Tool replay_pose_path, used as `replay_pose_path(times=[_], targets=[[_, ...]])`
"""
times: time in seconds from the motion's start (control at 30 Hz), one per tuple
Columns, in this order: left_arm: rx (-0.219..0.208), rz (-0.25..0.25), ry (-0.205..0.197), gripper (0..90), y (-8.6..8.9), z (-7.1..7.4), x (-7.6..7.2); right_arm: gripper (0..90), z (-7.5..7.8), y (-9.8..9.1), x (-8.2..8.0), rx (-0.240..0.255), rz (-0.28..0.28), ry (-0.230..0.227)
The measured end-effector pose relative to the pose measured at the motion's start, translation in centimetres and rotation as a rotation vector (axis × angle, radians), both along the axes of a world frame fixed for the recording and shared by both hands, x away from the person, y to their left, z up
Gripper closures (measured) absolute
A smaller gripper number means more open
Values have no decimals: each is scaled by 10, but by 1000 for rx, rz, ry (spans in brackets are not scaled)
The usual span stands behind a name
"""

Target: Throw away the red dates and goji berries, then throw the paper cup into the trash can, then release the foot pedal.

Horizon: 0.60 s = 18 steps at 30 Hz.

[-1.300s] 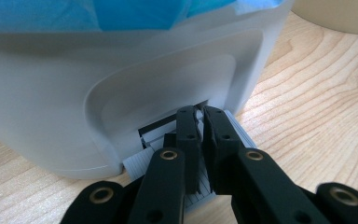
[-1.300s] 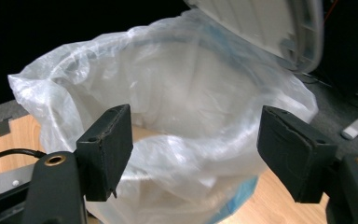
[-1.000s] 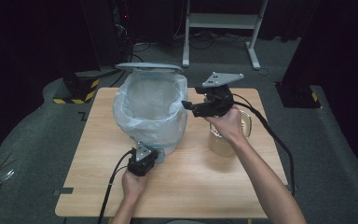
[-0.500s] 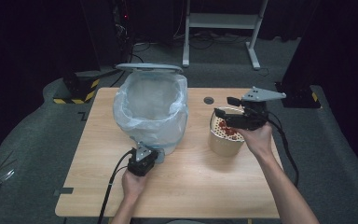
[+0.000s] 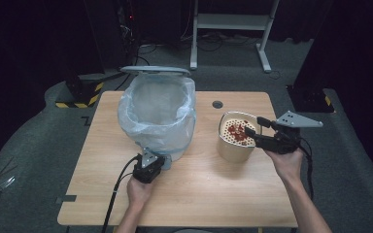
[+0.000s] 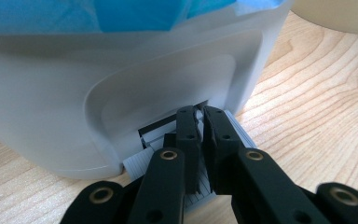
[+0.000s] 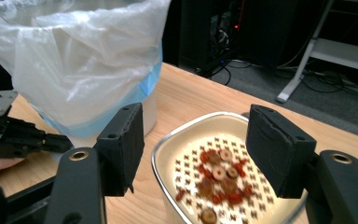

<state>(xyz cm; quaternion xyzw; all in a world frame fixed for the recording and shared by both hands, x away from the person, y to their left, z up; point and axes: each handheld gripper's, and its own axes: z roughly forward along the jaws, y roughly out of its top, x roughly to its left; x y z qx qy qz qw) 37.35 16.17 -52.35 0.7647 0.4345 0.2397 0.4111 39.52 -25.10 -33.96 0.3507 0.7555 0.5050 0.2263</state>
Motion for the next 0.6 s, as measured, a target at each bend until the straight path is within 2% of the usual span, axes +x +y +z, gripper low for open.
replay_pose_path(times=[0.5,0.6], targets=[[-6,2,0,848,0,0,0,376,-52,-28,-17,20,-99,47],[-2,1,0,848,0,0,0,376,-63,-32,-21,8,-119,50]])
